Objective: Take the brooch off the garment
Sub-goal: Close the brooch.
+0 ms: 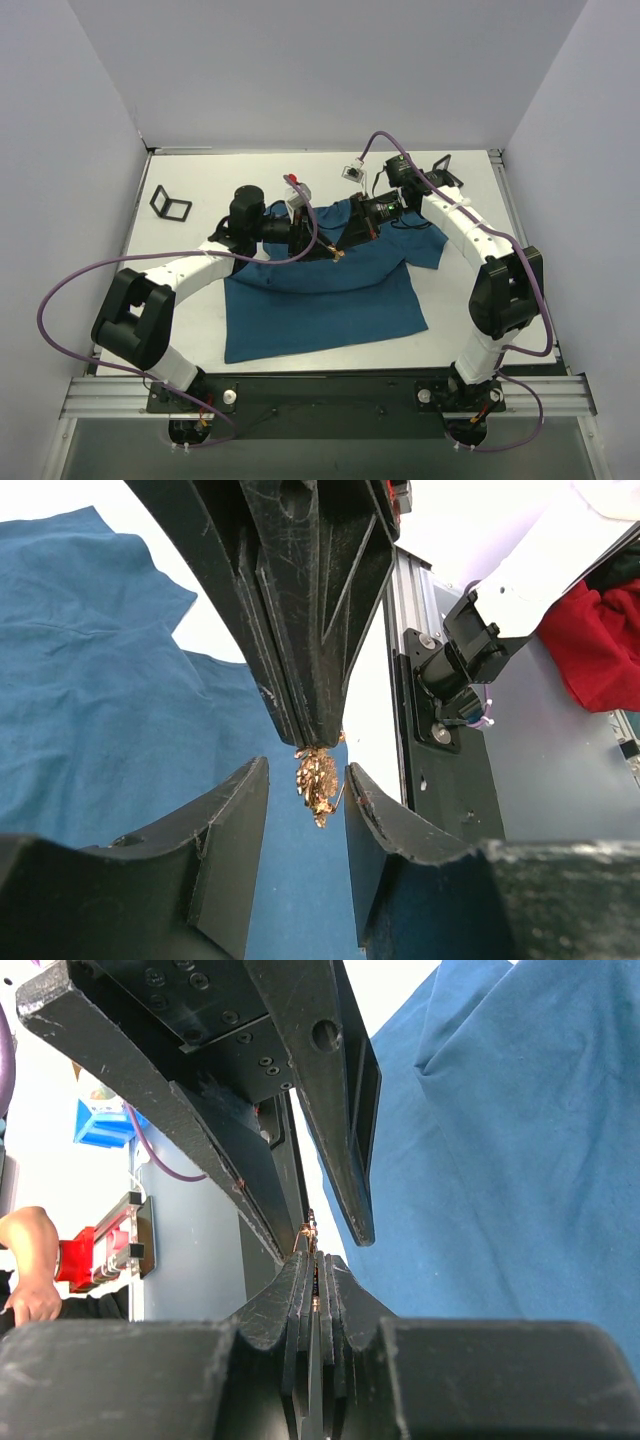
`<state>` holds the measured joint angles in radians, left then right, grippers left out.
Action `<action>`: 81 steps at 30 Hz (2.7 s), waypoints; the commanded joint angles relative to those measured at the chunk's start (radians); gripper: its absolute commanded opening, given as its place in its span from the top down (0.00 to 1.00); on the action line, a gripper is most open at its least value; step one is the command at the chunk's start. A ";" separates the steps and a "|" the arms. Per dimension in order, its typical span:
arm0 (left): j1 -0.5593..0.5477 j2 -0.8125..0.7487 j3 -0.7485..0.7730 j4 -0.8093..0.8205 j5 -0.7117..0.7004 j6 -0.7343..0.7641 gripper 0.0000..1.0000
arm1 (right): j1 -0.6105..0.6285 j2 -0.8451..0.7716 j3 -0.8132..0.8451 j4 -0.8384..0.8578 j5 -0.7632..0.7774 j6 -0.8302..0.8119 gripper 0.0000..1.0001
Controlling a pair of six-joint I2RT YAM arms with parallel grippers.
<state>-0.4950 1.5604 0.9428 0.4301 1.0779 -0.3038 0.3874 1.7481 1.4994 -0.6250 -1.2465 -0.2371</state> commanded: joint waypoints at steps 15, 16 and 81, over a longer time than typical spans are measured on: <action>-0.010 -0.017 0.007 0.047 -0.007 -0.001 0.56 | 0.007 -0.002 0.002 -0.016 -0.056 -0.028 1.00; -0.010 -0.019 0.007 0.047 -0.009 -0.001 0.57 | 0.007 -0.002 0.002 -0.016 -0.056 -0.028 1.00; -0.011 -0.017 0.063 -0.131 -0.242 0.066 0.75 | 0.025 -0.009 -0.001 -0.024 -0.033 -0.044 1.00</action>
<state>-0.5167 1.5600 0.9668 0.3069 0.9306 -0.2749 0.3904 1.7489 1.4994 -0.5934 -1.1763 -0.2718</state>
